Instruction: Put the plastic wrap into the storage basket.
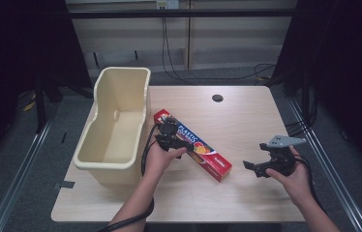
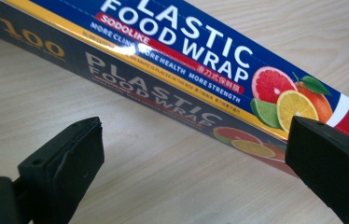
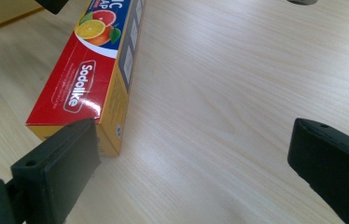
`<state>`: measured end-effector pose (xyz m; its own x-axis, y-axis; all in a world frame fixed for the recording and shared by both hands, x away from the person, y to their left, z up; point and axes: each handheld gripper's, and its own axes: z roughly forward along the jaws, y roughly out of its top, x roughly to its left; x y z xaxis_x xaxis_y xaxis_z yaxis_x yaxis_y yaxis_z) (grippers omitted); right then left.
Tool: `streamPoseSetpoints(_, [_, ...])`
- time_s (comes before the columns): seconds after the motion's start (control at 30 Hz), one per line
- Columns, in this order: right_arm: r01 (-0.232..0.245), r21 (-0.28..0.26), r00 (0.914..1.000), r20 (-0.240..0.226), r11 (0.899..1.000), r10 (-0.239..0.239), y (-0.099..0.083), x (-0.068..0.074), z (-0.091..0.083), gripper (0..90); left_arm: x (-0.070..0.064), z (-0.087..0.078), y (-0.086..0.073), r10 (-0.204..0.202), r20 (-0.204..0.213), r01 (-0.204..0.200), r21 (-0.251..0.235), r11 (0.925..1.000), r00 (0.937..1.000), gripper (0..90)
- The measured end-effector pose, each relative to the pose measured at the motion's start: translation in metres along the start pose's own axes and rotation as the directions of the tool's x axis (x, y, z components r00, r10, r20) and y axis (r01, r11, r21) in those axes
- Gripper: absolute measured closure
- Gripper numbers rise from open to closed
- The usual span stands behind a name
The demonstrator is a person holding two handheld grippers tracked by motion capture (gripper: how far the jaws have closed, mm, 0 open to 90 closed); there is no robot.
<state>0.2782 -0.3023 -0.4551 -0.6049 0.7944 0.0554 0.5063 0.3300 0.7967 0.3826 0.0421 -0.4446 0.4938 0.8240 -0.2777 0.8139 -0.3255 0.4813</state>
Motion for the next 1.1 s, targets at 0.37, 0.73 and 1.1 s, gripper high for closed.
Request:
streamPoseSetpoints(0.37, [0.018,-0.024,0.9995,-0.025,1.0,-0.019,0.002,0.004,-0.001,1.5,0.007,0.0,0.004,-0.005,-0.122,0.017,0.095,0.9954,0.9926,71.5])
streamPoseSetpoints(0.73, [0.018,-0.032,0.9989,-0.042,0.999,-0.02,0.003,0.004,0.001,1.4,0.013,0.019,0.022,-0.025,-0.179,0.041,0.087,0.9954,0.9835,84.2])
streamPoseSetpoints(1.1, [0.016,-0.032,0.9992,-0.036,0.999,-0.017,0.002,0.003,0.002,1.3,0.007,0.028,0.042,-0.058,-0.136,0.067,0.065,0.9956,0.9891,84.7])
